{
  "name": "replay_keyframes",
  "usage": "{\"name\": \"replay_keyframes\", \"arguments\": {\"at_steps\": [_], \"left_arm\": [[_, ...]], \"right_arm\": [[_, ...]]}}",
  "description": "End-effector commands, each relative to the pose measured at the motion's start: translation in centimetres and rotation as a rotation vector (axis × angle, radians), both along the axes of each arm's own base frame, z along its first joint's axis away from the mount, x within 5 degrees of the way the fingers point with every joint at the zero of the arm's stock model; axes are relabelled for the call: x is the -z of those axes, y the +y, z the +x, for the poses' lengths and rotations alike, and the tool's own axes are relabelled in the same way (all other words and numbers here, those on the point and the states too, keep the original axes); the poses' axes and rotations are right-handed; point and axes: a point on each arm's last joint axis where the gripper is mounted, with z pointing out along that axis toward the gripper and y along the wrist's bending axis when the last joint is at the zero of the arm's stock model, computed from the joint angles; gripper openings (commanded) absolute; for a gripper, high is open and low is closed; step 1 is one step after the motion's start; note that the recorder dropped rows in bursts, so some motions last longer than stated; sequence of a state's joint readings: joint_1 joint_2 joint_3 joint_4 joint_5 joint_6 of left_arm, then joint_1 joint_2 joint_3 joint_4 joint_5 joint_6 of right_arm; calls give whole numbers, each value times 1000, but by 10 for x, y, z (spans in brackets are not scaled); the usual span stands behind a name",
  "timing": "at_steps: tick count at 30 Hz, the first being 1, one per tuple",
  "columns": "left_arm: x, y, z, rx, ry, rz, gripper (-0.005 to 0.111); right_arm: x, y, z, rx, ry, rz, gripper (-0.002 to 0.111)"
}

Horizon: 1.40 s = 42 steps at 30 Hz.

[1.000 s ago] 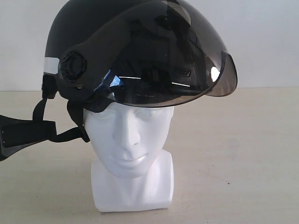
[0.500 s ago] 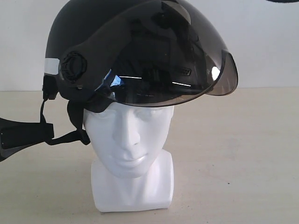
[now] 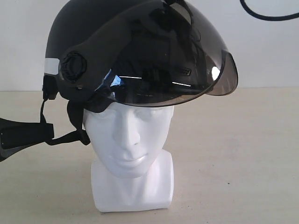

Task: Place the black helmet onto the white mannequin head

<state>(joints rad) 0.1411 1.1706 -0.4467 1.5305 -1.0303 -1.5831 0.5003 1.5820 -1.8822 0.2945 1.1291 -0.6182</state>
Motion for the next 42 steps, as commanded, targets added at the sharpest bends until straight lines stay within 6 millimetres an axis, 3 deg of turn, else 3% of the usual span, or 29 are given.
{"name": "replay_keyframes", "arguments": {"at_steps": [1, 19, 33, 42], "left_arm": [[2, -1, -1, 20, 2, 4, 4], [6, 3, 2, -38, 11, 52, 4], [9, 7, 5, -90, 25, 92, 4], [8, 5, 4, -63, 21, 72, 4]], "right_arm": [[-2, -1, -5, -15, 32, 13, 0], [-11, 1, -24, -80, 105, 91, 0], [-26, -8, -39, -29, 112, 147, 0], [-18, -3, -31, -20, 148, 145, 0]]}}
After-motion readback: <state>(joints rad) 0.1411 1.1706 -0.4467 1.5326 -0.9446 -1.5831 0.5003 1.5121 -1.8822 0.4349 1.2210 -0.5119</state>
